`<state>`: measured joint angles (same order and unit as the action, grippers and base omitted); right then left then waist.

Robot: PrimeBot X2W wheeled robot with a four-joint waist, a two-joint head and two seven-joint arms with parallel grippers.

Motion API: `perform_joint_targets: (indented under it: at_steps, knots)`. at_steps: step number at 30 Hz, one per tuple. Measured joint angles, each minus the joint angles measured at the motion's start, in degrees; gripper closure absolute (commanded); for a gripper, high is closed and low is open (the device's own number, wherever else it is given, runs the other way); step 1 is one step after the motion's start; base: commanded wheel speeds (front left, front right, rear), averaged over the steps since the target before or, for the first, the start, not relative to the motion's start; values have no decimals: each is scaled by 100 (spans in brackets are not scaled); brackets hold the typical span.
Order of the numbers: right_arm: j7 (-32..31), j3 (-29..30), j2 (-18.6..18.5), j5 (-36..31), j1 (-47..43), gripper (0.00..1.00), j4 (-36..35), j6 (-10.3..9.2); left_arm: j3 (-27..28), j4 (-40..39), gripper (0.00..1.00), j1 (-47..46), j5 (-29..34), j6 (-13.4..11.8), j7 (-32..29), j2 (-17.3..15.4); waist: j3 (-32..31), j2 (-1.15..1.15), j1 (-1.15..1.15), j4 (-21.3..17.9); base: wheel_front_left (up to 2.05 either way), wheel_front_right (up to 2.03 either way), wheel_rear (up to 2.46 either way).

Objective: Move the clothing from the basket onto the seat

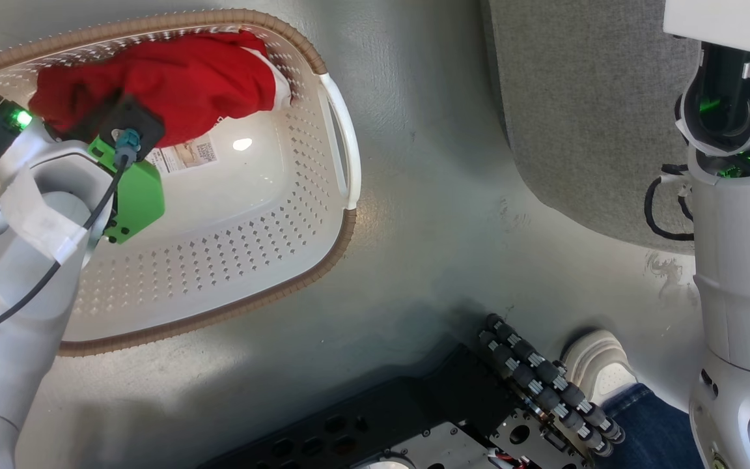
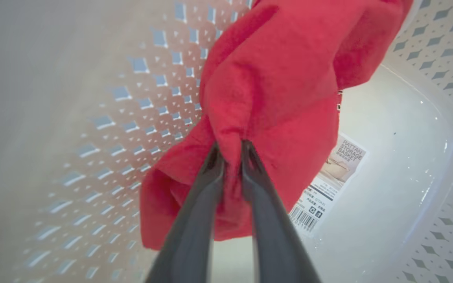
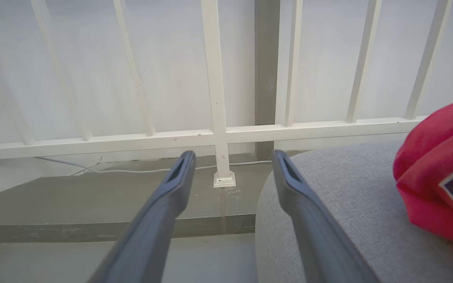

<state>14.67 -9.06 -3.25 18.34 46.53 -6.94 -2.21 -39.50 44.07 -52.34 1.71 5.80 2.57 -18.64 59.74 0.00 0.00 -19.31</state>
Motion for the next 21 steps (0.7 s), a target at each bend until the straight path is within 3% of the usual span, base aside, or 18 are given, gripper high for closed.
perform_joint_targets:
  at_steps: [21]
  knots:
    - [1, 145, -1, -93, -172, 0, 449, -38, 25, -8, 100, 199, -469, 48, 922, 608, -557, 0, 0, 324, 0, 0, 0]
